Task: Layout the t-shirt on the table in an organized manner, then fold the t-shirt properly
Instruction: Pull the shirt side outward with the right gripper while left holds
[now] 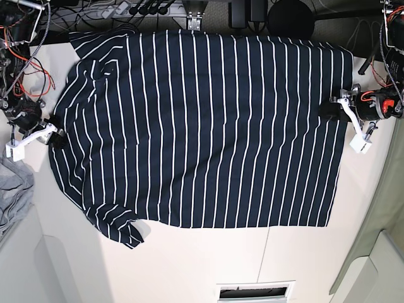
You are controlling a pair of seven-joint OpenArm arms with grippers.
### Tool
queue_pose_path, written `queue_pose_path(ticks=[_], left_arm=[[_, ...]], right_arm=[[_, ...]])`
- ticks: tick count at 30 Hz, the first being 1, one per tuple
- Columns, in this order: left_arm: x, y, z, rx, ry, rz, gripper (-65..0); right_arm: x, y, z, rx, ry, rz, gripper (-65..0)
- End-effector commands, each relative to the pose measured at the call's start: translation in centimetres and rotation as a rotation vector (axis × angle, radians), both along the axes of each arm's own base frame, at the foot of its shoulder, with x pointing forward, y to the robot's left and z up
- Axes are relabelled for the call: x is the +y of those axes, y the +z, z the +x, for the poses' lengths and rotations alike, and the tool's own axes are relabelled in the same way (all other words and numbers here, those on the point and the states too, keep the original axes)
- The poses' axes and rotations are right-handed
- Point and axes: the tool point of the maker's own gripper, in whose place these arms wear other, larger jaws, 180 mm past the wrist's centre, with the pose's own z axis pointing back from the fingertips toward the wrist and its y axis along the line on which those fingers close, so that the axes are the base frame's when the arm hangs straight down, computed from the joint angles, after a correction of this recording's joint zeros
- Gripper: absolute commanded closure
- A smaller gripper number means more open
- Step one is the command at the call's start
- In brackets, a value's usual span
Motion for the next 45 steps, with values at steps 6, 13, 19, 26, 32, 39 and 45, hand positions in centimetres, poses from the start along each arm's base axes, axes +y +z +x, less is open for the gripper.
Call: queue_pose_path(ticks=[6, 13, 19, 26, 32, 39, 45], left_arm=[[1.4, 0.1, -0.3, 0.029, -0.006, 0.055, -19.0], [1.4, 0.0, -0.5, 0.040, -0.010, 0.058, -19.0], [0.9, 0.3, -0.1, 0.023, 0.004, 0.022, -19.0], [0.9, 0.4, -0.2, 0.026, 0.005, 0.017, -19.0], [1.2, 1.6, 0.4, 0.000, 0.030, -0.028, -19.0], [1.0, 5.4, 2.0, -0.060, -0.011, -0.075, -19.0], [2.1, 6.4, 3.6, -0.150, -0.011, -0.010, -19.0]], right_arm=[[-1.0, 4.1, 2.7, -0.130, 0.020, -0.030, 0.0], [-7.6, 10.0, 2.3, -0.203, -0.079, -0.136, 0.0], [-9.5, 9.8, 0.9, -0.167, -0.123, -0.140, -35.5], [-8.9, 10.7, 1.6, -0.257, -0.152, -0.083, -38.2], [-5.7, 10.8, 4.1, -0.304, -0.108, -0.070, -38.2], [-4.3, 9.5, 8.9, -0.275, -0.122, -0.164, -38.2], [-5.2, 7.6, 11.0, -0.194, -0.173, -0.221, -38.0]])
